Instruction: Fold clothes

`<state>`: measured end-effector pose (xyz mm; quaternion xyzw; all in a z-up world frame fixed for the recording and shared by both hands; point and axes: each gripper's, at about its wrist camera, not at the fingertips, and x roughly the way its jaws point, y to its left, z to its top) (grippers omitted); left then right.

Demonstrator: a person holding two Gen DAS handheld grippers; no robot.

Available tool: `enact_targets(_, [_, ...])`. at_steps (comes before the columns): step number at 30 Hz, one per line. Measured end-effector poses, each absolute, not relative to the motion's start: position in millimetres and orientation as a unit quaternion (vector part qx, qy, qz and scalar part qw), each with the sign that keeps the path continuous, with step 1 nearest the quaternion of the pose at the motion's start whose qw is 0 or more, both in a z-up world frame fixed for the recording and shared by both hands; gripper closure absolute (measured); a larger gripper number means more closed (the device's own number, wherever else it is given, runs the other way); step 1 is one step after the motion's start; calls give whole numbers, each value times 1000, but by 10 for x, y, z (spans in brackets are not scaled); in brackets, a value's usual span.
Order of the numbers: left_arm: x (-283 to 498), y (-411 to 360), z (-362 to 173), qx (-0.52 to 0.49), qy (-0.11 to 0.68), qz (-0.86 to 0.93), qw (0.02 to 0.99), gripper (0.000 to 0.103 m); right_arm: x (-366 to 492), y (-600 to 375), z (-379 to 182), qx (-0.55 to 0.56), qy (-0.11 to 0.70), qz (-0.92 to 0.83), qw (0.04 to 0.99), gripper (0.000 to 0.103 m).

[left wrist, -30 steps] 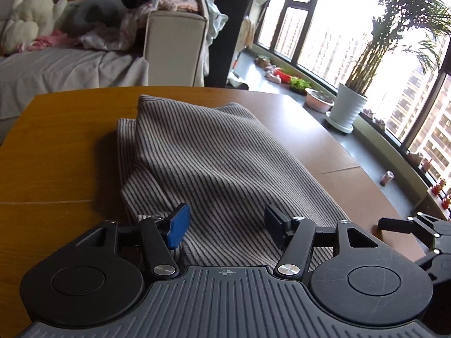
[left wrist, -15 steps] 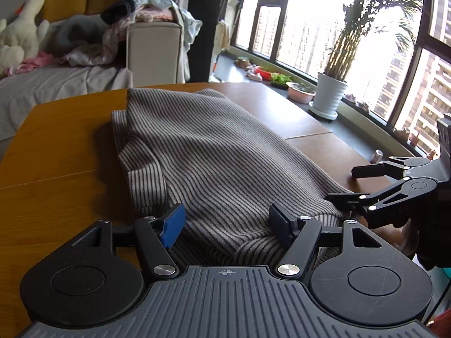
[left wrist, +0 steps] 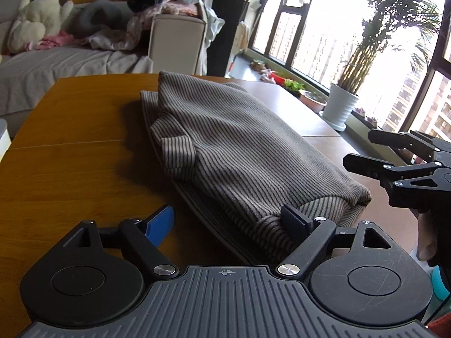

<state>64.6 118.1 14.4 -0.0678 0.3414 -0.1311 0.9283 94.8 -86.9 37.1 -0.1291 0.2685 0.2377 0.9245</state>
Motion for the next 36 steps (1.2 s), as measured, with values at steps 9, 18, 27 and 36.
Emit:
enact_targets(9, [483,1275,241,-47,333,-105,936,9,732,-915,215,-154,281,244,915,31])
enact_targets(18, [367,1345,187,-39,340,-88,936,8,516,-872,476,-160,228,268,922,46])
enact_targets(27, [357,1392,163,-38,347,-72,934,8,866,-575,285,-130,277,292,906,48])
enact_targets(36, [307,1419,184,-20,349,-67,934,6,544,-683,444,-211,236,343,884,22])
